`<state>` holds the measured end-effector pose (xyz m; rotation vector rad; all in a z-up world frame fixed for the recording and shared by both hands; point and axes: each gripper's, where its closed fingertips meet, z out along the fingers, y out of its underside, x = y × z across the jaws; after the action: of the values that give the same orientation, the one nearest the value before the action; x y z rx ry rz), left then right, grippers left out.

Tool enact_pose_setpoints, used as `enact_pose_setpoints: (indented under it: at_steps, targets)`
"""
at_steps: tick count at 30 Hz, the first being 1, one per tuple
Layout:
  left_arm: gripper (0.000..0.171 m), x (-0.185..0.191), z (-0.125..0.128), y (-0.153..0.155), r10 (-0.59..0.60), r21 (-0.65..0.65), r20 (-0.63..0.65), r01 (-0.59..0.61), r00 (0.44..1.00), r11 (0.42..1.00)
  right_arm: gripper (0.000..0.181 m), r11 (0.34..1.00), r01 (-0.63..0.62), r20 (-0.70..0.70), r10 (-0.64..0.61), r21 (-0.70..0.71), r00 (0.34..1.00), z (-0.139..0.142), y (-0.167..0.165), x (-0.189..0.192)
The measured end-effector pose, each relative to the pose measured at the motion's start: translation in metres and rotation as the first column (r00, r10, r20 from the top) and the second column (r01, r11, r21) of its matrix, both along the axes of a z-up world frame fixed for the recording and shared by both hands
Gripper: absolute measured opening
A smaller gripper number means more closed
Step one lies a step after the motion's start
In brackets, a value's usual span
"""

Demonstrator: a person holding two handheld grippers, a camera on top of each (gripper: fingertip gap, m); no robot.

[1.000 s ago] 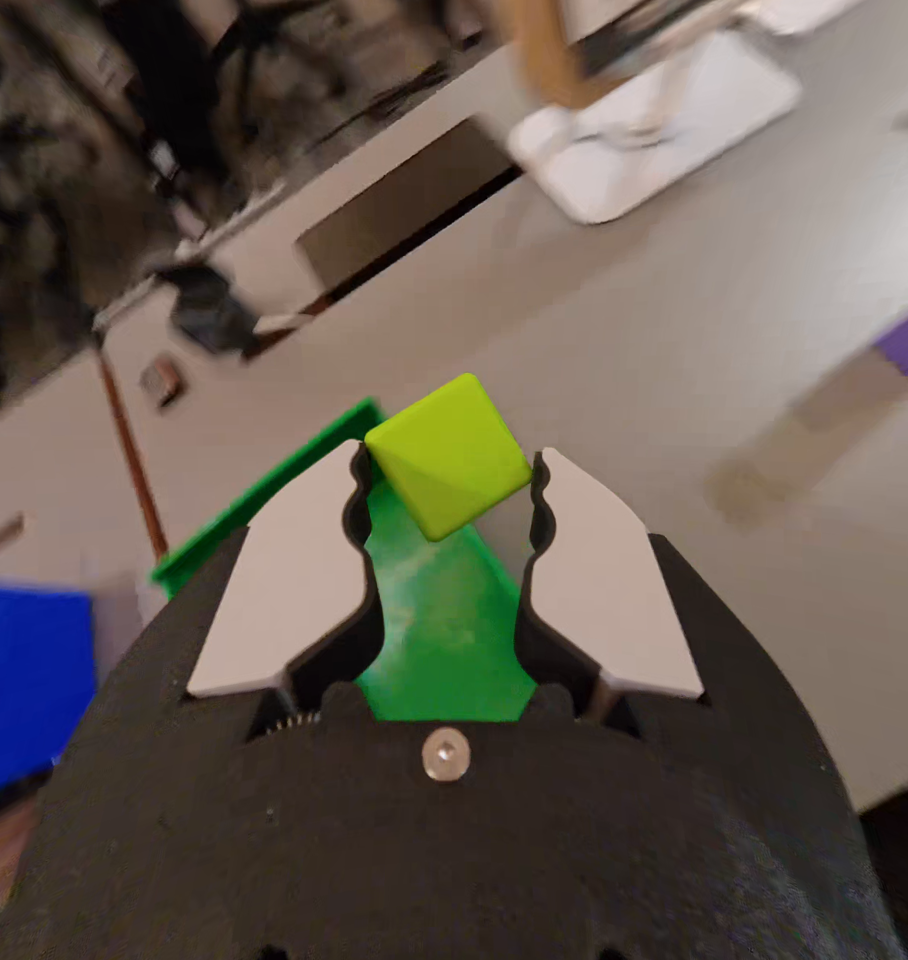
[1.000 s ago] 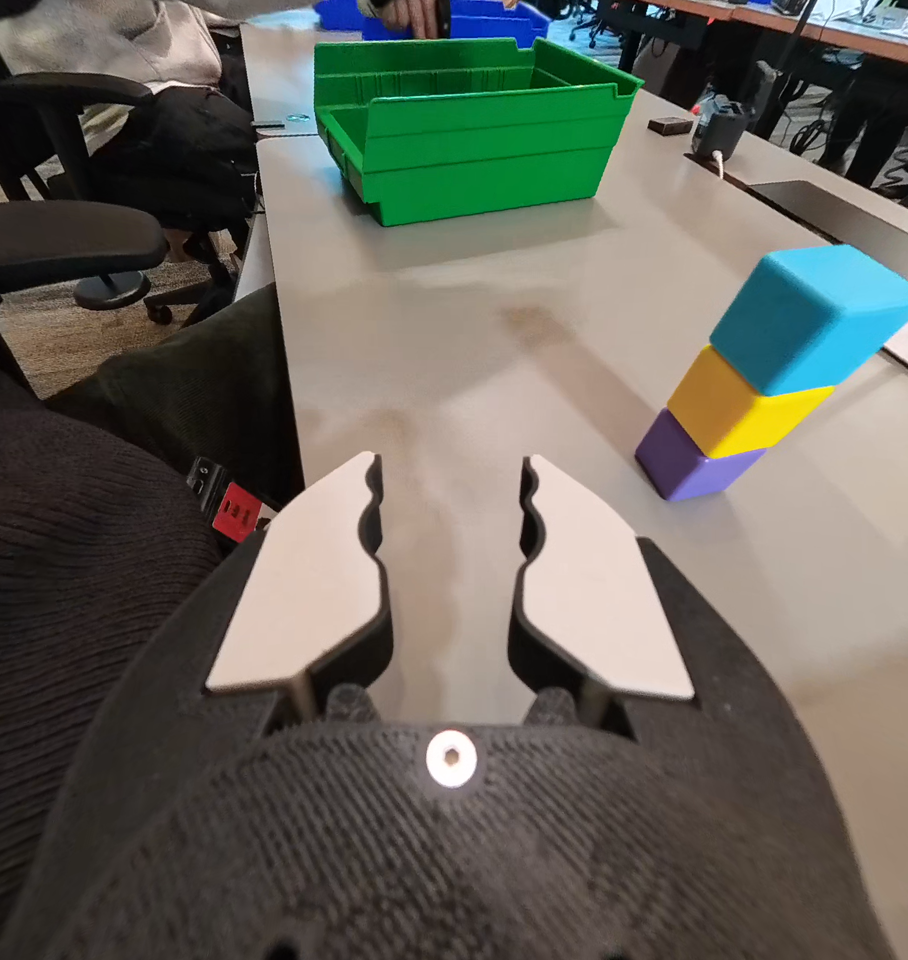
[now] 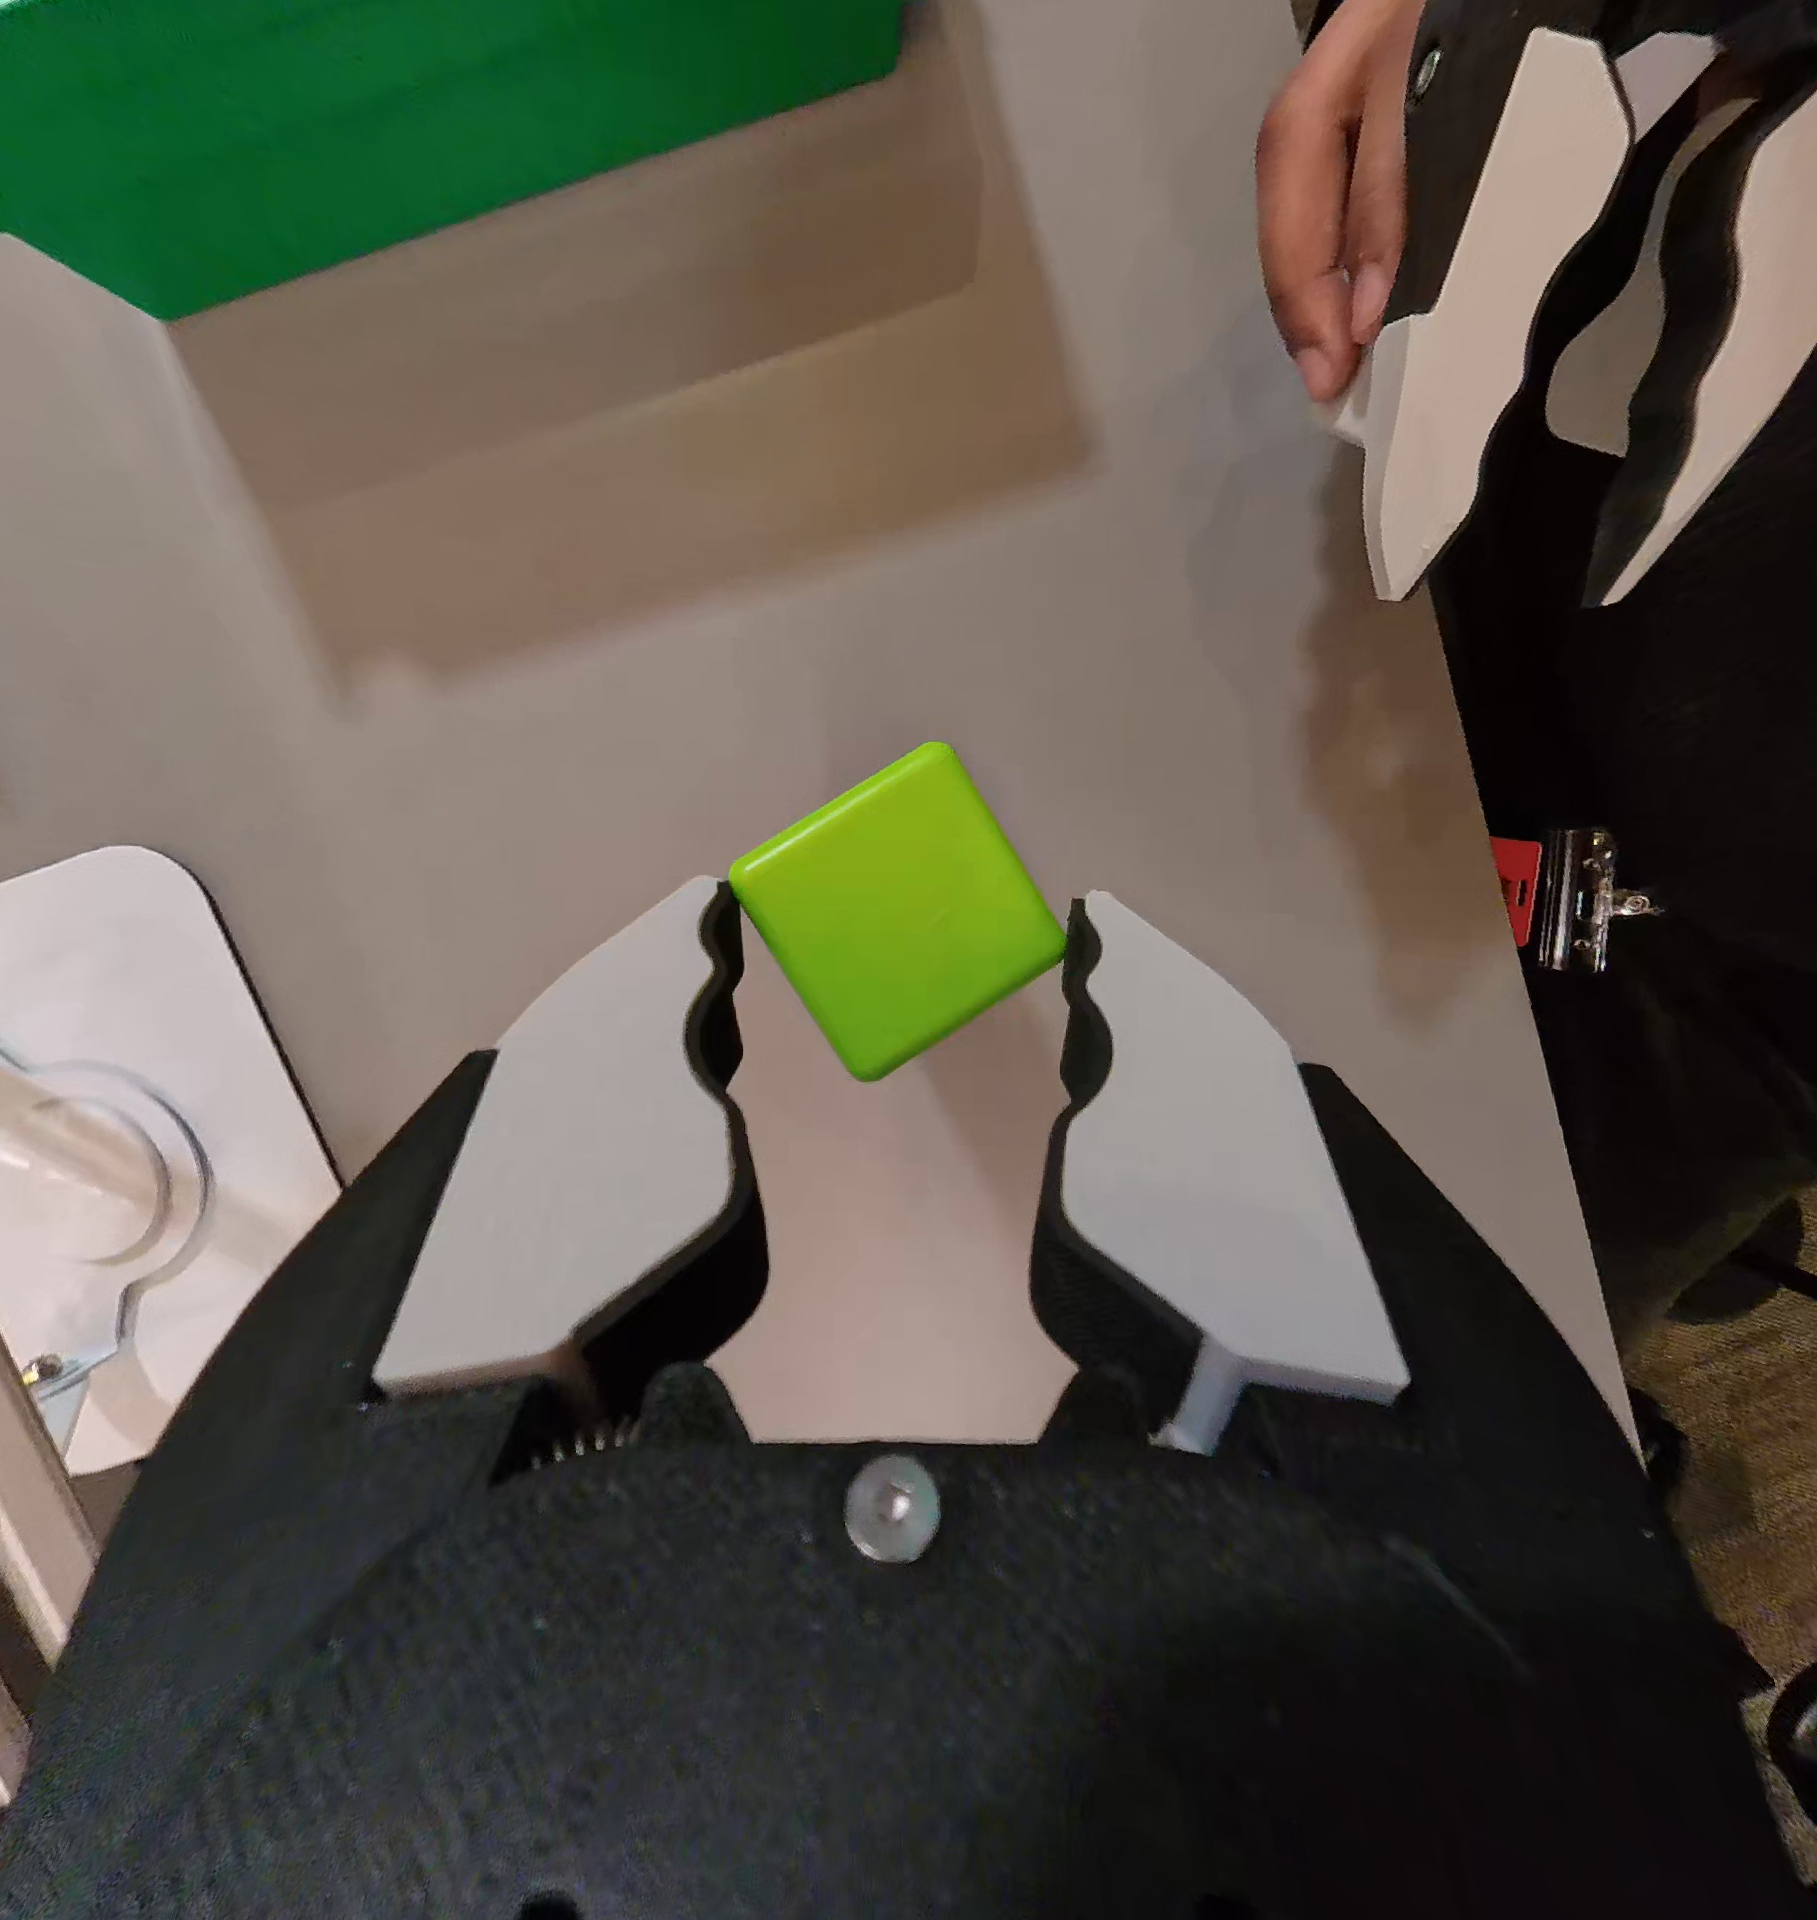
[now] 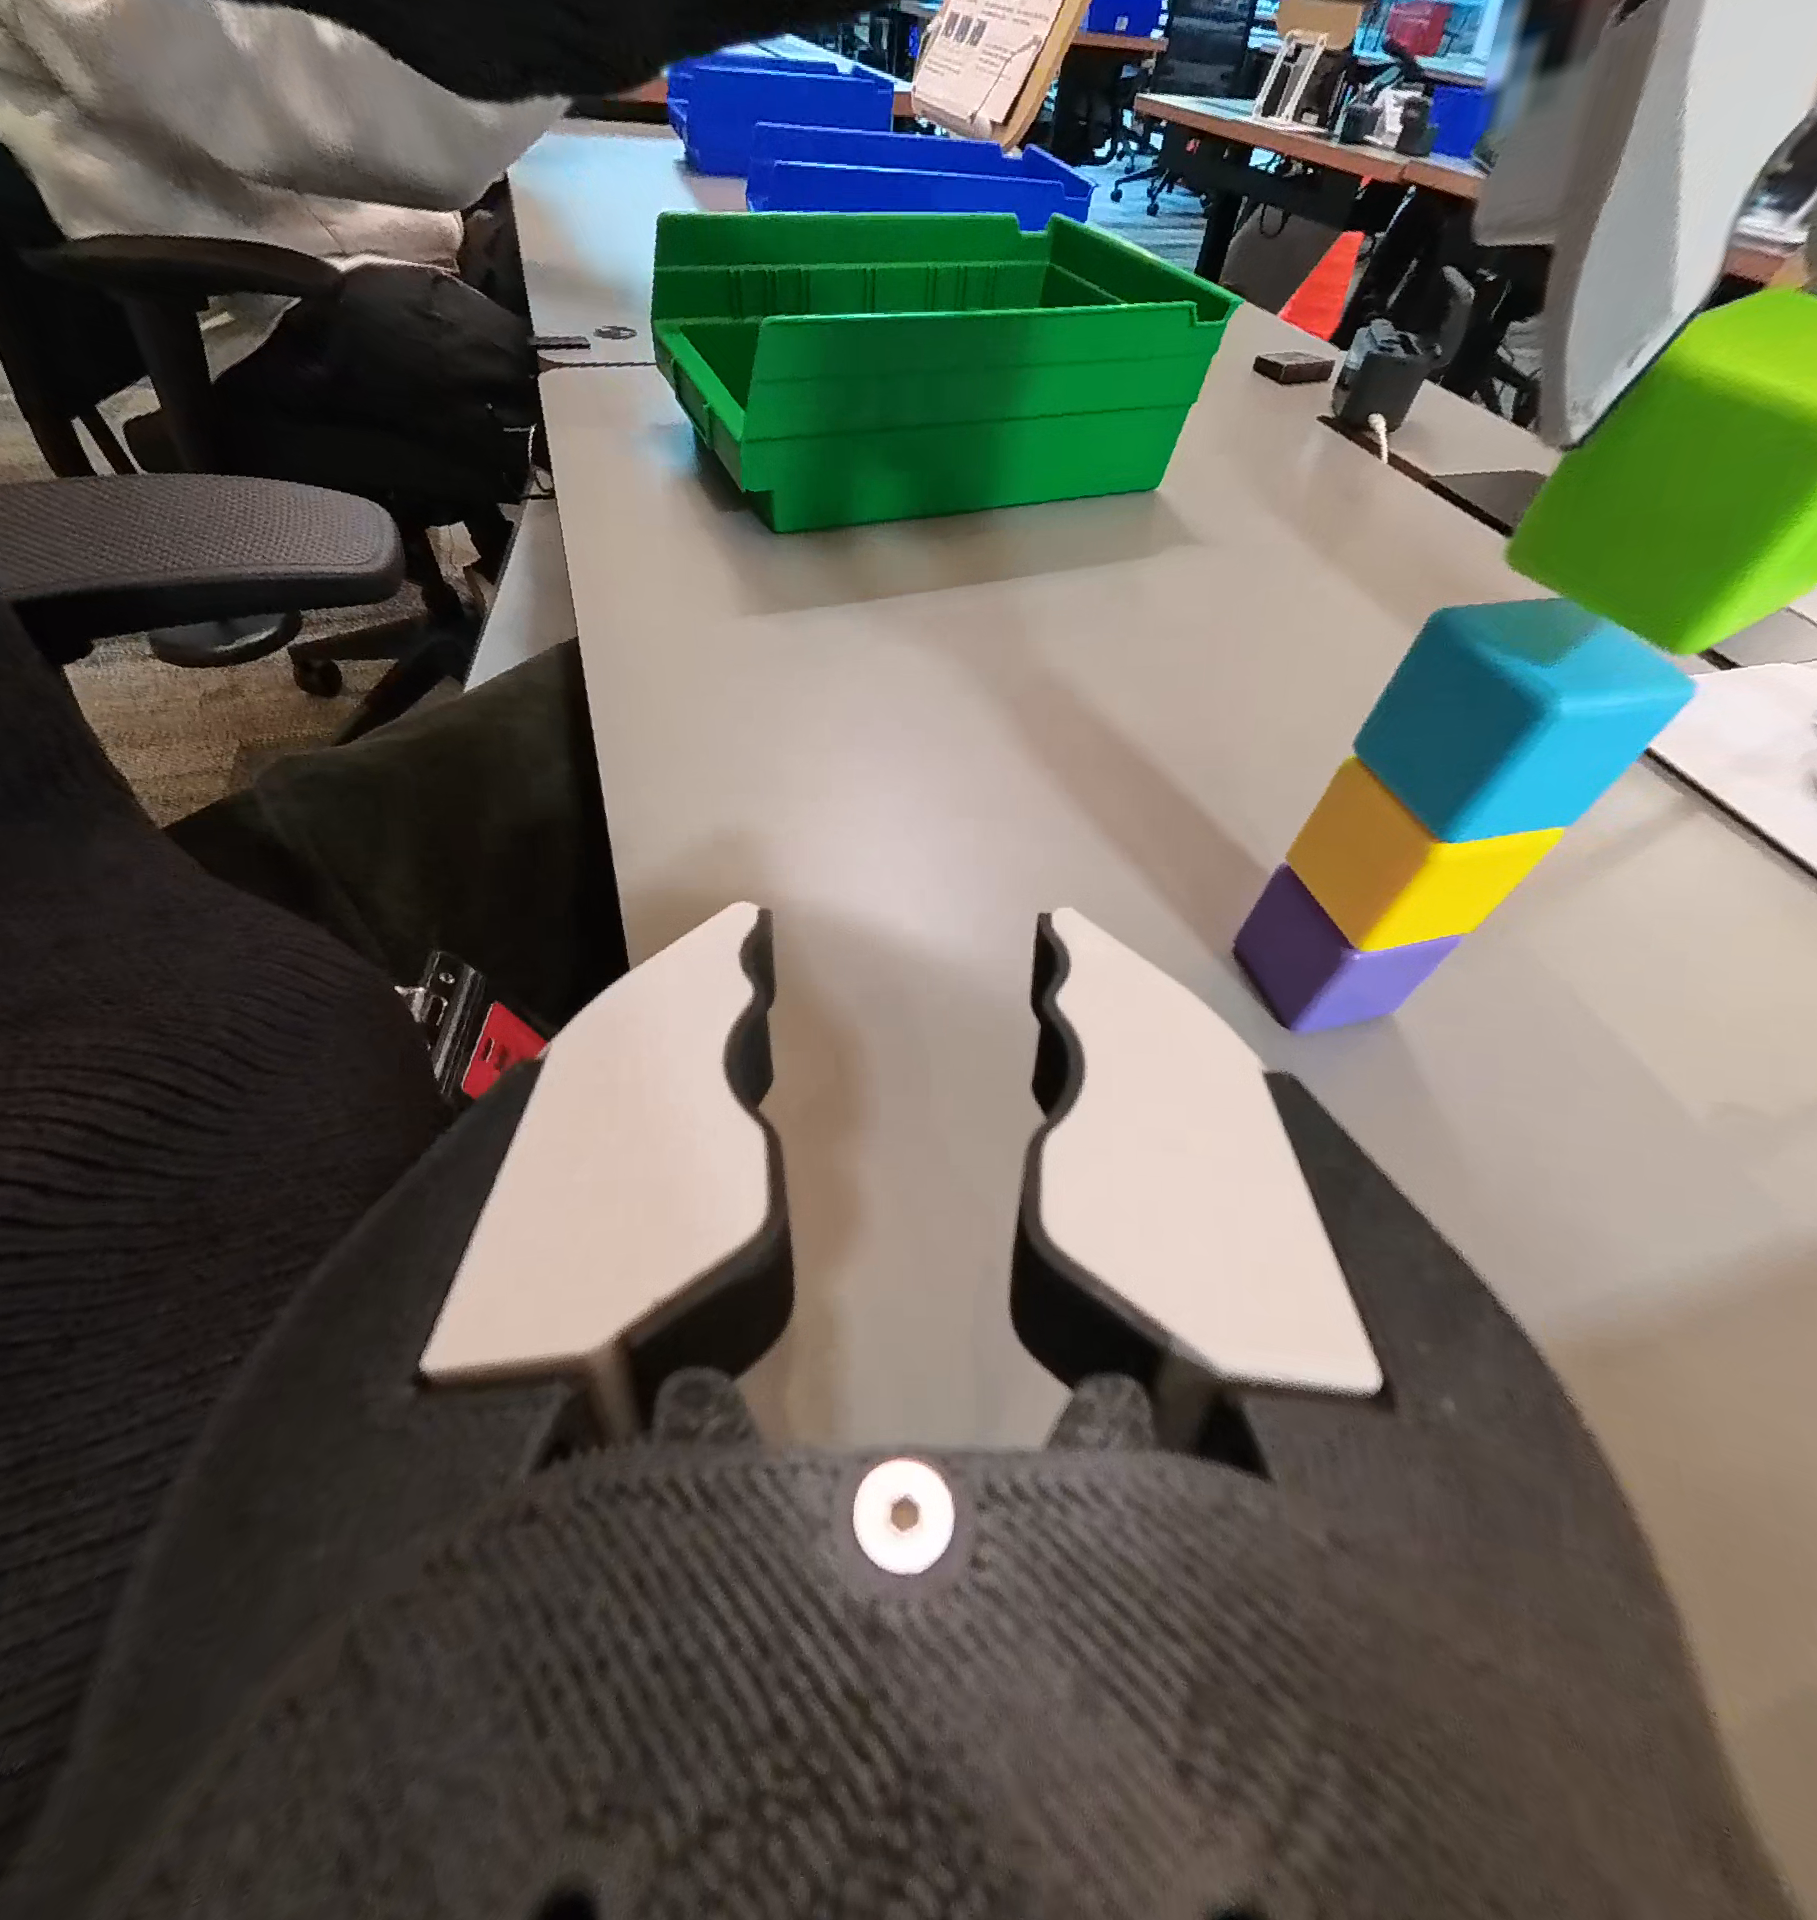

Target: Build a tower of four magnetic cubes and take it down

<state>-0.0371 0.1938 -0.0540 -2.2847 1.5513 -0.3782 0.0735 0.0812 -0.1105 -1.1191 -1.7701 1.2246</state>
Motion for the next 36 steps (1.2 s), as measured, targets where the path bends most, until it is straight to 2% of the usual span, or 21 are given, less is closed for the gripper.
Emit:
enact_pose_setpoints:
  at_steps: [3, 10, 17, 21, 25, 29, 31, 34, 36]
  targets:
    - [0.062, 0.004, 0.0, 0.001, -0.026, -0.02, 0.045, 0.027, 0.999, 0.999, 0.048, 1.0, 0.002, 0.007, -0.002, 0.004, 1.0, -0.002, 0.001, 0.0]
    - [0.061, -0.004, -0.013, -0.003, -0.078, -0.075, 0.03, 0.08, 0.996, 0.994, 0.048, 1.0, 0.016, 0.017, -0.016, 0.001, 1.0, -0.006, 0.005, -0.001]
    - [0.062, -0.003, -0.015, -0.002, -0.073, -0.05, 0.078, 0.077, 0.994, 0.996, 0.049, 0.999, 0.028, 0.035, -0.028, -0.017, 0.999, -0.011, 0.009, -0.003]
    - [0.065, -0.008, -0.016, 0.0, -0.05, -0.021, 0.042, 0.051, 0.998, 0.998, 0.049, 0.999, 0.031, 0.041, -0.03, -0.017, 0.999, -0.013, 0.01, -0.003]
    - [0.069, -0.007, -0.01, 0.002, 0.002, -0.009, 0.078, -0.001, 0.997, 1.0, 0.049, 0.999, 0.034, 0.042, -0.033, -0.02, 0.999, -0.013, 0.01, -0.003]
    - [0.077, -0.021, 0.001, 0.007, 0.099, 0.104, 0.069, -0.106, 0.993, 0.989, 0.052, 0.999, 0.042, 0.035, -0.041, -0.034, 0.999, -0.011, 0.011, -0.003]
    - [0.078, -0.023, 0.013, 0.002, 0.162, 0.164, 0.154, -0.187, 0.975, 0.969, 0.056, 0.998, 0.042, 0.03, -0.04, -0.054, 0.999, -0.009, 0.012, -0.002]
    - [0.082, -0.022, 0.025, -0.013, 0.227, 0.219, 0.32, -0.305, 0.92, 0.927, 0.058, 0.995, 0.047, 0.024, -0.045, -0.088, 0.999, -0.007, 0.013, -0.001]
    - [0.085, -0.028, 0.024, -0.017, 0.293, 0.267, 0.411, -0.421, 0.863, 0.867, 0.06, 0.994, 0.048, 0.013, -0.046, -0.097, 0.999, -0.005, 0.015, -0.001]
